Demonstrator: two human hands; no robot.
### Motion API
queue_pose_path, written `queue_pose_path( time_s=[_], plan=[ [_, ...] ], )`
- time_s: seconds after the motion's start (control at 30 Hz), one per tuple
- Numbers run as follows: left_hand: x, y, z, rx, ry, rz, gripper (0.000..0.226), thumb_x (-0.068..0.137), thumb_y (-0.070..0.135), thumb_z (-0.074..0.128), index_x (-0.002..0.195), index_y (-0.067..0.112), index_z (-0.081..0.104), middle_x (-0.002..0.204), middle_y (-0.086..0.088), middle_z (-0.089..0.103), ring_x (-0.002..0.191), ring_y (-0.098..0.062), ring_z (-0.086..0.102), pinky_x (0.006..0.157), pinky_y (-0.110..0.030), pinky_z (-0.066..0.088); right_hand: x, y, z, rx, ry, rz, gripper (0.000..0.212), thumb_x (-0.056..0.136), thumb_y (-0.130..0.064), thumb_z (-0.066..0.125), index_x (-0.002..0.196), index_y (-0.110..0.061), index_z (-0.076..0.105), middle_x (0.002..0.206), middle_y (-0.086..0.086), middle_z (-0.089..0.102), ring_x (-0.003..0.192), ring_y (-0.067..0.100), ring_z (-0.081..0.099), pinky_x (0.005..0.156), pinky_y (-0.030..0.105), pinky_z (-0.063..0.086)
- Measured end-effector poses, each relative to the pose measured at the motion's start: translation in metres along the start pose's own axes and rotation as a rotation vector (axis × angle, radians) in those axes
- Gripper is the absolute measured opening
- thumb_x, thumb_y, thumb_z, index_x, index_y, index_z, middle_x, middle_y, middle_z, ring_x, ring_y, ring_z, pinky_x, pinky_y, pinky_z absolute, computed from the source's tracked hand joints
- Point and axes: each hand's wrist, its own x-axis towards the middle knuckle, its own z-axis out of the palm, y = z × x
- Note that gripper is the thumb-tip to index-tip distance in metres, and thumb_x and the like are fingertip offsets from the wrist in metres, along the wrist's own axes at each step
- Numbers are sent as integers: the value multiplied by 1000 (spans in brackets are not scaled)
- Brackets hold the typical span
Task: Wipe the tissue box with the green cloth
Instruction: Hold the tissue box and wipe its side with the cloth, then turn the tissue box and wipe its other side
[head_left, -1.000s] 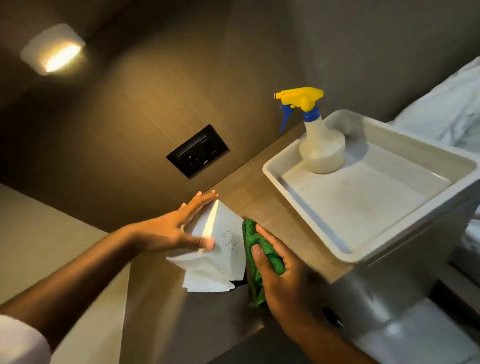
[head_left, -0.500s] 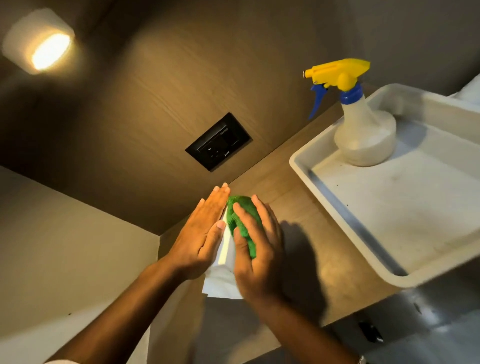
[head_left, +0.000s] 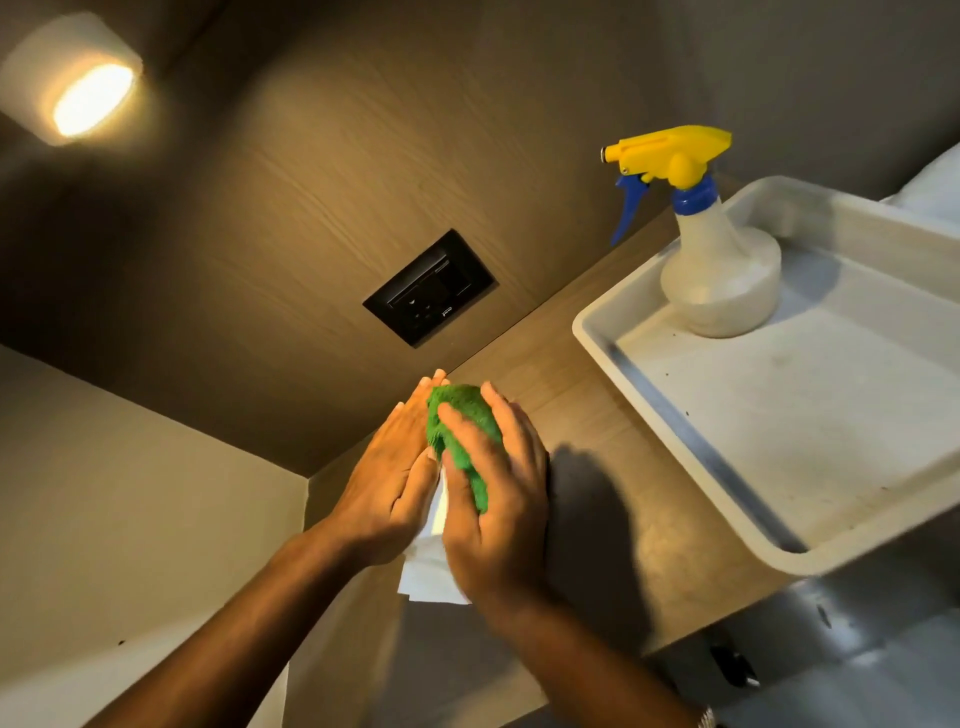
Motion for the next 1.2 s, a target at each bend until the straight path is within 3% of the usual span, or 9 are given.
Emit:
queue_pose_path(
  time_s=[0.1, 0.27, 0.33, 0.43, 0.53, 0.73, 0.83, 1.0, 1.2],
  plan=[
    [-1, -2, 3, -8, 6, -28, 68, 90, 49, 15, 152, 20, 12, 161, 5, 7, 147, -5, 4, 121, -41, 8, 11, 26, 5, -12, 98, 124, 33, 95, -24, 51, 125, -16, 62, 139, 10, 56, 122, 23, 56, 92, 45, 54],
    [-1, -9, 8, 16, 11, -7, 61, 89, 52, 13, 147, 36, 3, 160, 13, 2, 145, 2, -1, 121, -33, 5, -28, 27, -15, -114, 53, 217, 40, 94, -34, 46, 127, -17, 60, 143, 6, 52, 127, 19, 52, 98, 47, 52],
    [0, -10, 9, 38, 14, 4, 62, 89, 52, 13, 147, 36, 2, 157, 17, 0, 143, 7, -5, 120, -29, 3, -45, 12, -26, -157, 20, 252, 42, 93, -40, 48, 127, -19, 60, 144, 3, 51, 129, 14, 50, 103, 36, 50],
    [-2, -9, 8, 25, 43, 14, 69, 88, 51, 15, 152, 25, 10, 159, 10, 8, 144, 1, 1, 118, -27, 3, -66, -10, -39, -179, -37, 257, 36, 91, -29, 56, 125, -22, 63, 141, -10, 50, 124, -12, 44, 101, 3, 36],
    [-3, -8, -6, -91, -25, 62, 80, 83, 62, 19, 152, 23, 13, 161, 6, 9, 147, -5, 2, 121, -36, 3, -80, -23, -62, -96, -166, 347, 40, 86, -8, 66, 117, -33, 66, 134, -20, 53, 118, -26, 40, 92, -7, 32],
    [-4, -23, -57, -5, -585, 124, 117, 63, 72, 62, 151, 35, -7, 159, 16, -15, 145, -6, -16, 119, -41, -7, -99, -26, -103, 99, -94, 569, 41, 80, -2, 71, 99, -39, 76, 113, -10, 74, 111, 13, 66, 101, 41, 51],
    [1, -22, -57, 73, -539, 140, 120, 60, 65, 68, 151, 33, -3, 160, 10, 0, 146, -18, 5, 120, -45, 12, -96, -30, -106, 104, -98, 564, 38, 81, -8, 71, 102, -40, 74, 116, -7, 73, 112, 21, 66, 98, 51, 52],
    [0, -9, -49, 126, -312, 44, 114, 60, 72, 67, 149, 21, 18, 139, -4, 36, 122, -20, 36, 105, -40, 36, -82, -41, -112, 111, -143, 544, 36, 80, -12, 70, 105, -39, 74, 117, -5, 72, 111, 23, 66, 96, 53, 53],
    [0, 27, -40, 96, -332, -344, 102, 65, 84, 51, 148, 36, 15, 142, -16, 34, 122, -40, 44, 95, -48, 43, -53, -49, -130, 127, -198, 538, 35, 83, -13, 68, 108, -37, 72, 111, -7, 74, 107, 21, 68, 91, 53, 55]
  ],
)
